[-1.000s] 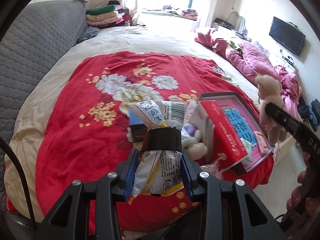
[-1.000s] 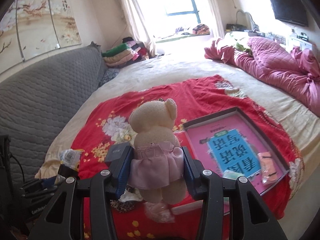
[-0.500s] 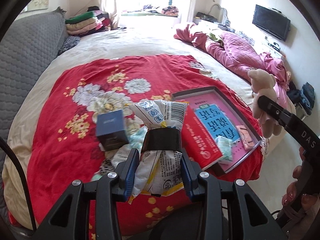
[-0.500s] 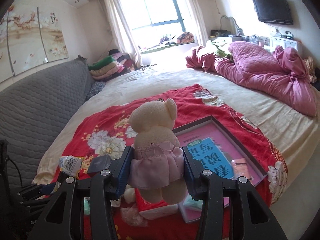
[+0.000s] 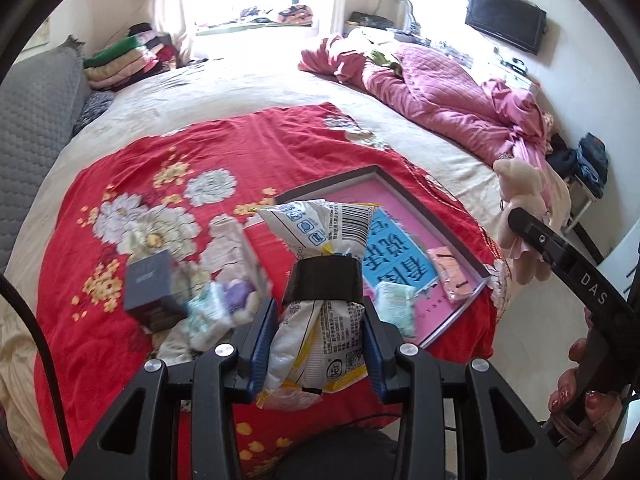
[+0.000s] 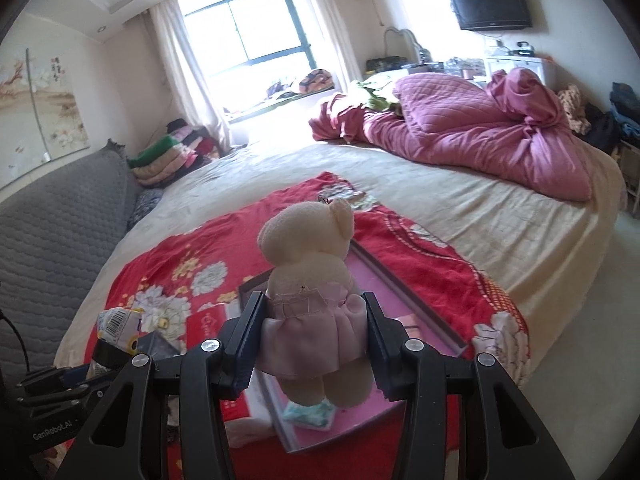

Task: Organize soft objects
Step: 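Carry the snack bag with the left tool while the right tool carries the bear, then lower the snack bag into the tray with the left tool while the right tool lowers the bear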

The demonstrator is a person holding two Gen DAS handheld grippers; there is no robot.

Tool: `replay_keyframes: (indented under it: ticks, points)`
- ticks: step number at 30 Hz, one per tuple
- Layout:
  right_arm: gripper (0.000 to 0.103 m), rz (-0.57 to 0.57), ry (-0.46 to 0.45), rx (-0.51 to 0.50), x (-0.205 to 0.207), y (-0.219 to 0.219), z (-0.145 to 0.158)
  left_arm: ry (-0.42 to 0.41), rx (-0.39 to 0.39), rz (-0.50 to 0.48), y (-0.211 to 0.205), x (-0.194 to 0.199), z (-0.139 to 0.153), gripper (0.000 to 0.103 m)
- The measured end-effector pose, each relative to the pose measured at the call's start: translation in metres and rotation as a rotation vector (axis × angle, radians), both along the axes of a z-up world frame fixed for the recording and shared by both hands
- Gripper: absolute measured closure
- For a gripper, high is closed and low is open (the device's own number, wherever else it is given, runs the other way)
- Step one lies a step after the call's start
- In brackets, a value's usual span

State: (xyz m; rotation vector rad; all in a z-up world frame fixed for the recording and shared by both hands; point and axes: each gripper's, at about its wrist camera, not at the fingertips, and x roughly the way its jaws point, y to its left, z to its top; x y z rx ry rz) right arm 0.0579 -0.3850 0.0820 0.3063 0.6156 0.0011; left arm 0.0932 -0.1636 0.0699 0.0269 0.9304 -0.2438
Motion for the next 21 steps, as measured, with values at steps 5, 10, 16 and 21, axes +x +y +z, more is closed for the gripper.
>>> replay_keyframes:
  ticks: [5,10,16,21]
  points:
    - [0.054,-0.034,0.001,-0.007,-0.002,-0.017,-0.003,0.007,0.009,-0.043,-0.022,0.009,-0.003,0.063]
    - [0.054,-0.058,-0.003,-0.002,-0.004,-0.027,-0.004,0.027,0.011,-0.066,-0.037,0.019,-0.008,0.063]
    - [0.054,-0.06,0.013,0.0,-0.001,-0.03,-0.013,0.062,0.033,-0.093,-0.057,0.04,-0.021,0.063]
    - [0.054,-0.048,0.03,-0.004,0.004,-0.03,-0.024,0.108,0.044,-0.111,-0.069,0.058,-0.035,0.063]
